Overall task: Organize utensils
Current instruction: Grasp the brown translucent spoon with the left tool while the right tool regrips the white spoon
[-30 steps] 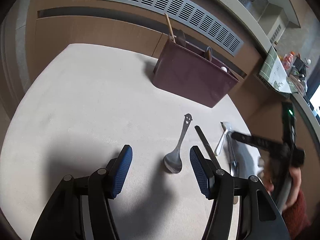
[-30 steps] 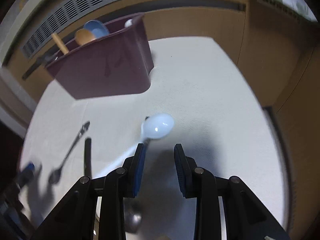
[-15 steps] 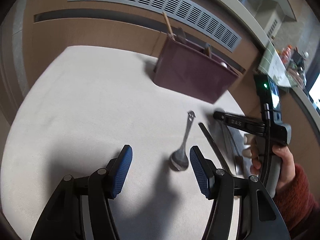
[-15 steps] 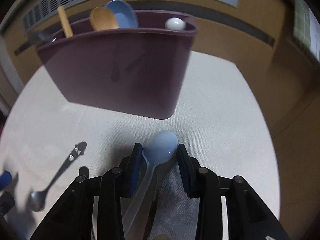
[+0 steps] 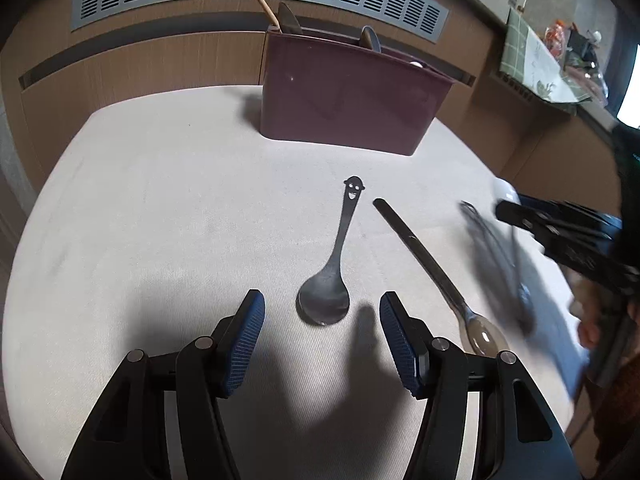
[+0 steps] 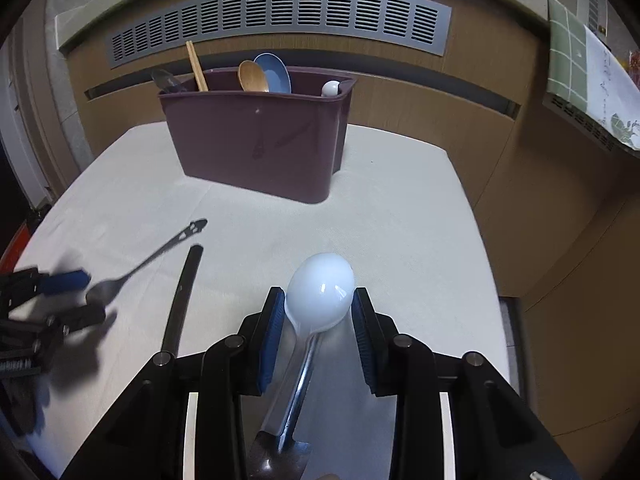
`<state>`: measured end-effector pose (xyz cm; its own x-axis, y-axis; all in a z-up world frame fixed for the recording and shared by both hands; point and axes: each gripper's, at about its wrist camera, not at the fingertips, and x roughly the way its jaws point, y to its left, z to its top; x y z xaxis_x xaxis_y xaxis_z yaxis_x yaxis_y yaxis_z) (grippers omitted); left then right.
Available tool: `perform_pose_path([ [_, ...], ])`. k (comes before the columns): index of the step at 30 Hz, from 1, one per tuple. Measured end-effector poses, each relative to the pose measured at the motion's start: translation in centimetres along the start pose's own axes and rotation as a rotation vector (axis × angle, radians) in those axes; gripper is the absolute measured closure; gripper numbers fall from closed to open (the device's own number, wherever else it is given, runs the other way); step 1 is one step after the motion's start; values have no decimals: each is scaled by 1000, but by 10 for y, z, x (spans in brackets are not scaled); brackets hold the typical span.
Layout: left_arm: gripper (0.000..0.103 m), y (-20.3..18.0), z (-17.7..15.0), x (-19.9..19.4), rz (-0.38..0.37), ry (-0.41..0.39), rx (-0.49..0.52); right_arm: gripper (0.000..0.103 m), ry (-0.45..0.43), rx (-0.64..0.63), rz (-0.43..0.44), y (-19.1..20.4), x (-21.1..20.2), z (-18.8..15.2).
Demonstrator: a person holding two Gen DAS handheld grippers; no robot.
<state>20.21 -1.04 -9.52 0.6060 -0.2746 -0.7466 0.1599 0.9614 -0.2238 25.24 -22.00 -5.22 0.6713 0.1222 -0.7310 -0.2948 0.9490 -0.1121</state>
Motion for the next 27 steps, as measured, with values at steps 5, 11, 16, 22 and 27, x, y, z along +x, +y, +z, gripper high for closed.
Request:
perform_pose_path([
  [5, 43, -1, 5, 7, 104, 9, 37, 73, 9, -26, 11, 1, -8, -18],
  [11, 43, 0, 6, 10, 132, 7, 35, 72, -10, -83, 78, 12, -9, -25],
  [16, 43, -4, 6, 12, 139, 12, 53, 71, 18, -94, 110, 22, 0, -24],
  [22, 43, -5, 6, 12, 133, 14, 48, 71, -19, -59, 138, 10, -17, -25],
  [27, 43, -7, 6, 7, 72, 19, -19, 71, -9, -37, 73, -7, -29, -37],
])
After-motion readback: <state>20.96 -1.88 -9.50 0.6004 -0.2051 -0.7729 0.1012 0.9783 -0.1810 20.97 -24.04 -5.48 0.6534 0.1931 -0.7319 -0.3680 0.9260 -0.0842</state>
